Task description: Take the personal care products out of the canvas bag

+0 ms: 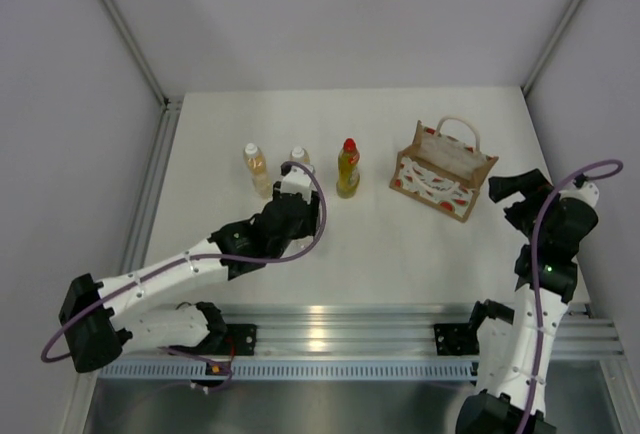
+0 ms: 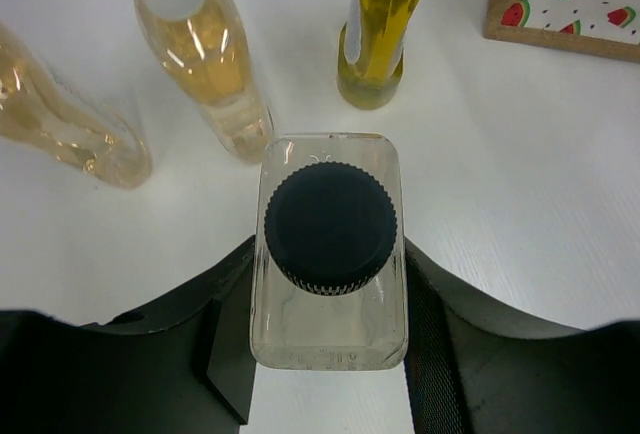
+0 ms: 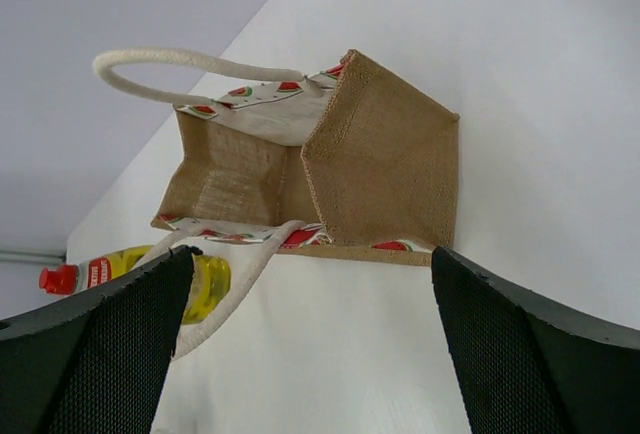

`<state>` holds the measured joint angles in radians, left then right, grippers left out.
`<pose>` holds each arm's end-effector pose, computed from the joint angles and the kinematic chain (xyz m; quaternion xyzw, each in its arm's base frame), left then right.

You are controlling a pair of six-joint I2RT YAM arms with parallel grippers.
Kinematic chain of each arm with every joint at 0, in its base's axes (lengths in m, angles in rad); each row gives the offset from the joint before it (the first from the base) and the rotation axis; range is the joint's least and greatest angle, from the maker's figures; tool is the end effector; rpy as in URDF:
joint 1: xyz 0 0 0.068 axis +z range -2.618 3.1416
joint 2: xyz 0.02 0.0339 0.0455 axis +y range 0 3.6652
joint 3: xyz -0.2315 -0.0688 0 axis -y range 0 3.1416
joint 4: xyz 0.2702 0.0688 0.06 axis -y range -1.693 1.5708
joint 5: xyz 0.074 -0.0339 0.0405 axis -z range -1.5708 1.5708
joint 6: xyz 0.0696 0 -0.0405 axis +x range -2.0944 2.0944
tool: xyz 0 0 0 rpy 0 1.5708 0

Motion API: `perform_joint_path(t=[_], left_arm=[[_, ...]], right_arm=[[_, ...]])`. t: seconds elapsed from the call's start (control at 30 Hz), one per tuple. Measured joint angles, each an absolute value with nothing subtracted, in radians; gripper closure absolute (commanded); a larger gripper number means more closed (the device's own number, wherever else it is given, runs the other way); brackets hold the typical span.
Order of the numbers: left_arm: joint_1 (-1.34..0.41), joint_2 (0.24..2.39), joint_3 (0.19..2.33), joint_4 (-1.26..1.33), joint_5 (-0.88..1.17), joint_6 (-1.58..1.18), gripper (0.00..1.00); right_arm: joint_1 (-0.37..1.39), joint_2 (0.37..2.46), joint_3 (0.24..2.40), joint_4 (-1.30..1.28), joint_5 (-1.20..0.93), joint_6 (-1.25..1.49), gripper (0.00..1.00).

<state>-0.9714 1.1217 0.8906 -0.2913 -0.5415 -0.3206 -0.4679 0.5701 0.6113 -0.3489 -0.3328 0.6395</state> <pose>0.2057 -0.2374 0.2519 0.1398 0.8332 -0.1054 0.5245 0.2118 -0.0816 0.2672 0.3354 0.7285 0.1831 0.5686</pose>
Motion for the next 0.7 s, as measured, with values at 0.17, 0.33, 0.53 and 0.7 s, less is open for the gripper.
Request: perform_joint_path(t=[0.17,0.33,0.53,0.7], left_arm=[[-0.972,1.066,0.696,-0.141,-0.593,-0.395,1.00],[-0.972,1.067,0.619,-0.030,-0.627,-0.419,1.00],[-0.979,1.100,0.610,0.065,-0.642,-0.421,1.00],[-1.004,1.166,0.616,0.107,-0.682,-0.415,1.00]], right_arm=[[-0.467,0.569,0.622,-0.368,-0.372,0.617,0.01],[-0.417,0.555,0.660,-0.369,-0.404,0.582,0.01],[-0.291,0.536,0.711,-0.373,-0.447,0.530,0.01],[-0.221,0.523,0.773,-0.406,-0.470,0.490,0.01]])
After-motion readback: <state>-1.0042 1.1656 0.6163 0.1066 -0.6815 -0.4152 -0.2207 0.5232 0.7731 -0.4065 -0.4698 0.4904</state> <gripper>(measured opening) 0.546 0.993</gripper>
